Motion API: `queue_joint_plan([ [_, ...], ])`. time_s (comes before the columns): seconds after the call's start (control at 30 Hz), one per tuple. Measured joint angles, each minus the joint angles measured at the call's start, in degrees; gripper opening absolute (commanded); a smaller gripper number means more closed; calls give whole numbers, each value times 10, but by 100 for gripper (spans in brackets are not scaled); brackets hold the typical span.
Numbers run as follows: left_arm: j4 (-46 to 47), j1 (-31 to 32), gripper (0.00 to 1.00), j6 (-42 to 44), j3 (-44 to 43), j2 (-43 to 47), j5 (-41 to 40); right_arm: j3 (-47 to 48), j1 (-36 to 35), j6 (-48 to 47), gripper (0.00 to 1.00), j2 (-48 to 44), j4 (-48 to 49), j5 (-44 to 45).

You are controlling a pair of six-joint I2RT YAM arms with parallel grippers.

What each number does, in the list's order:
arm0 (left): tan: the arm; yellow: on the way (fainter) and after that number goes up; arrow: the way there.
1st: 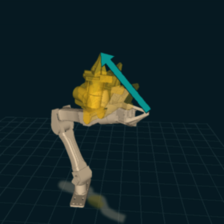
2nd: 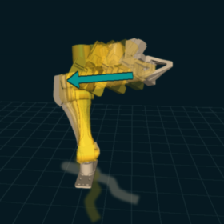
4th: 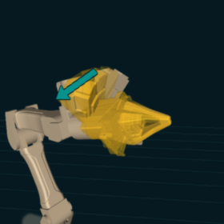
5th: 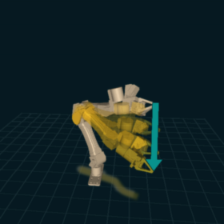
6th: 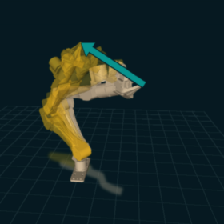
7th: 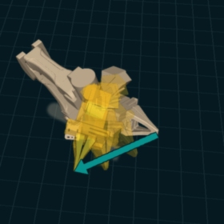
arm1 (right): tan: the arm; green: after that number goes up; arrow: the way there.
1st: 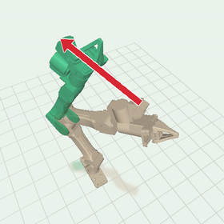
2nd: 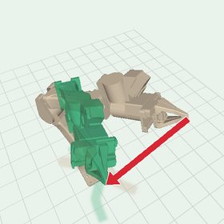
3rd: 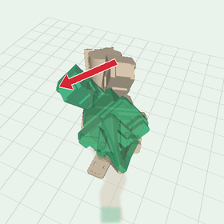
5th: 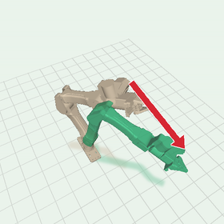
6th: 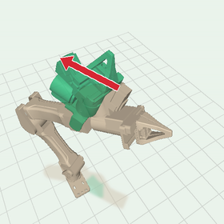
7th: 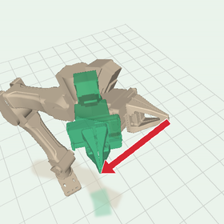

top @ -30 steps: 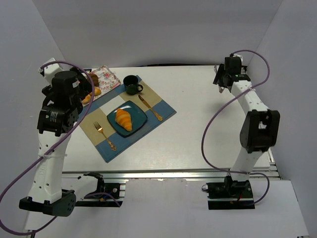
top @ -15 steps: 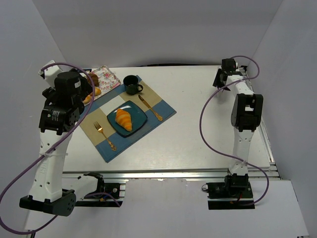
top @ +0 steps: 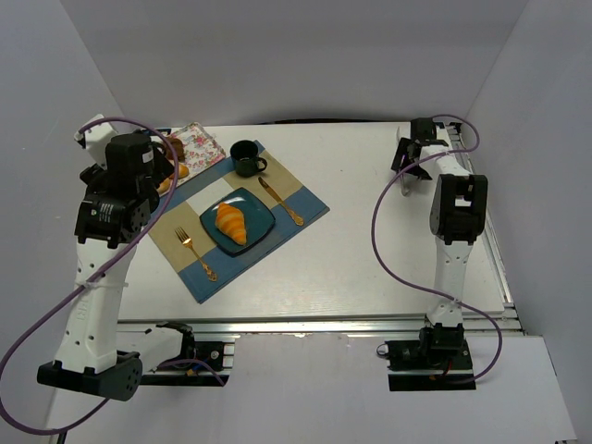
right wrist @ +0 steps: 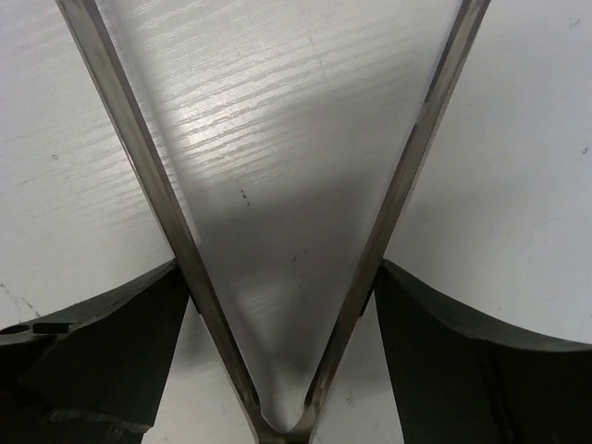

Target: Place the bread

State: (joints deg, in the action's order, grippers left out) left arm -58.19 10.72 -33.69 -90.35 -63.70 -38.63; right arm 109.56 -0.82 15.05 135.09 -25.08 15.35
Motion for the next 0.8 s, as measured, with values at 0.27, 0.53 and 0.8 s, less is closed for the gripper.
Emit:
queue_joint_plan([
  [0.27,3,0,97,9,-1,-5,3,-28,0,2,89,-38,-7,4],
  [0.53,38,0,97,18,-1,-5,7,-161,0,16,89,-298,-10,-35],
  [0.8,79,0,96,20,3,4,-6,-294,0,45,89,-508,11,-123],
])
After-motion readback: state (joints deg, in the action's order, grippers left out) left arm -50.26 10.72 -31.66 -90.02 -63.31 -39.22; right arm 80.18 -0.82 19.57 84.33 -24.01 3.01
